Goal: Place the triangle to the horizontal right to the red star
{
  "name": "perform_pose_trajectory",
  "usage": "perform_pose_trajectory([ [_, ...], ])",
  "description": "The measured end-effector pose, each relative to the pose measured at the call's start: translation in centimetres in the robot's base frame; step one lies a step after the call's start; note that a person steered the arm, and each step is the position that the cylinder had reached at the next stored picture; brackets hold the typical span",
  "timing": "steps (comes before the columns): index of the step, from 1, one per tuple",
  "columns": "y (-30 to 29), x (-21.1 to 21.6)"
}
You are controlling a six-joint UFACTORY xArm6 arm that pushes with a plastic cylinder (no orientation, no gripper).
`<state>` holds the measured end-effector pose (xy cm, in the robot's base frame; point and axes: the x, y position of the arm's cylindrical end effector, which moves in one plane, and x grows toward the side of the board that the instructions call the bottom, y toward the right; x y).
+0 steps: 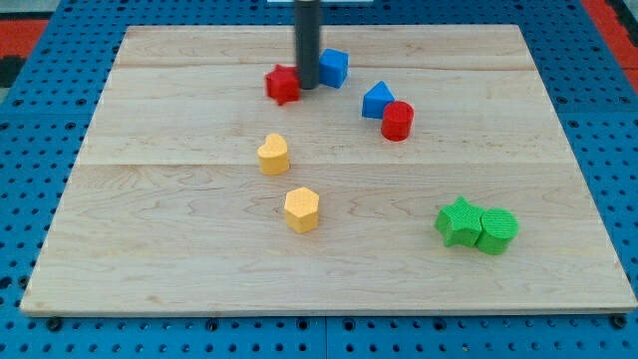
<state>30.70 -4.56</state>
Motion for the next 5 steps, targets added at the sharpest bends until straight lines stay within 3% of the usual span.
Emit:
perform_pose_trajectory([
  [1,-5.8,0.7],
  [2,-6.2,0.7],
  [3,-2.9,-1.7],
  [4,4.6,-2.4],
  [5,5.9,-2.4],
])
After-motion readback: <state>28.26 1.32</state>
